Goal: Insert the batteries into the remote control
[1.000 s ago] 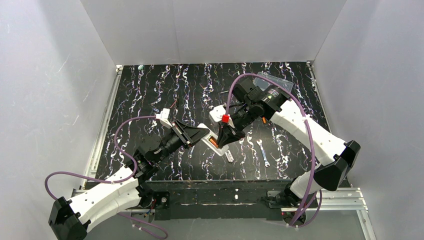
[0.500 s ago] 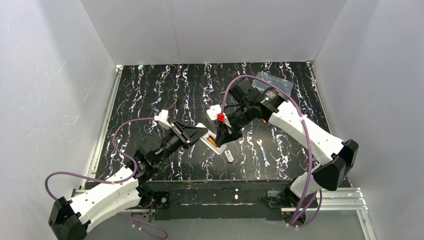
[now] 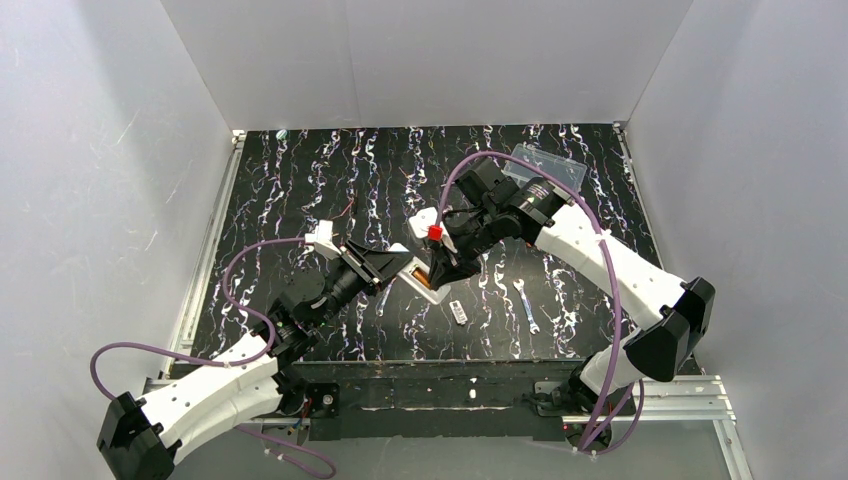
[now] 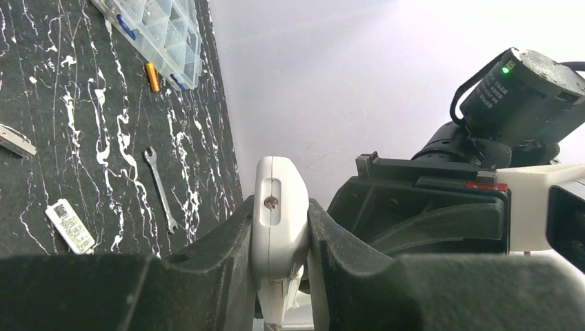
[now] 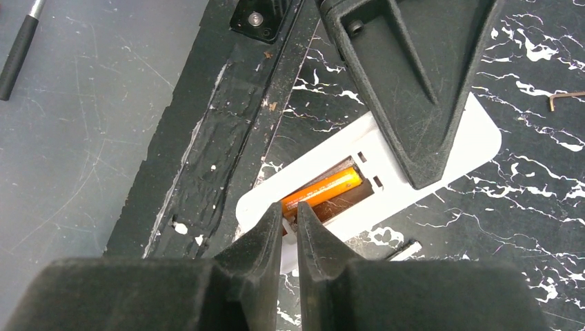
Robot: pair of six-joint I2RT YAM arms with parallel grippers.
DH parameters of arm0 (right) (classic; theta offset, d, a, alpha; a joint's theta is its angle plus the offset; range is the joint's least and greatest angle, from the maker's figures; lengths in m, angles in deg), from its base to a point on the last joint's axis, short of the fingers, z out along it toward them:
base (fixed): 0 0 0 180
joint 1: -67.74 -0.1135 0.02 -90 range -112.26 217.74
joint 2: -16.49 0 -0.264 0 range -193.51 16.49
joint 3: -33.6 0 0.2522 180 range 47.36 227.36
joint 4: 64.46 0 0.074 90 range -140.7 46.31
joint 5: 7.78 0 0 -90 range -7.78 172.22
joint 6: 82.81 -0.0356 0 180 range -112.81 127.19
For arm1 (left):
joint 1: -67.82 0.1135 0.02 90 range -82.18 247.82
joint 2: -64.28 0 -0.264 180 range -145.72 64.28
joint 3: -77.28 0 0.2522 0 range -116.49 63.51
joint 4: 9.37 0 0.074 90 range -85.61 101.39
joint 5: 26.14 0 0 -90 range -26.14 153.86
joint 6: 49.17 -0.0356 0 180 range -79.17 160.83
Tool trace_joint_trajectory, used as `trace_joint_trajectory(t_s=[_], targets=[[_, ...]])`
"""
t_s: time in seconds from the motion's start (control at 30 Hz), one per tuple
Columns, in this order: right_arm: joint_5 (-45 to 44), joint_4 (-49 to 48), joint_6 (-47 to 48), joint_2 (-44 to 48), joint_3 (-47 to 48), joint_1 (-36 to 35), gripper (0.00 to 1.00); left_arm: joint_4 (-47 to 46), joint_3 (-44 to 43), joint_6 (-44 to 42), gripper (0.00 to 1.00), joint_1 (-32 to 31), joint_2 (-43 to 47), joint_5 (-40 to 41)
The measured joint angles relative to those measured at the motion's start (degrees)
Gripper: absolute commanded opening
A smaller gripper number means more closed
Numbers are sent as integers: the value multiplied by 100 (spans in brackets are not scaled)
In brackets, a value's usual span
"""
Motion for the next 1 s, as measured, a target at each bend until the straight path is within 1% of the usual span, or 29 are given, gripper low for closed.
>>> trace_joint_trajectory(t_s=[0.27, 0.5, 0.67, 0.83, 1.0], targets=[[-146, -87, -129, -7, -2, -20, 19, -50, 42, 15, 0, 0, 0, 98], [-278, -125, -144, -11, -2, -48, 31, -87, 87, 15, 0, 0, 0, 127], [-286, -136, -79, -11, -2, -68, 38, -155, 142, 44, 0, -2, 2, 111], [-284, -118, 28, 13, 11, -90, 41, -186, 155, 52, 0, -2, 11, 109], [-372, -133, 46, 256, 22, -90, 42, -282, 155, 83, 0, -2, 63, 61]])
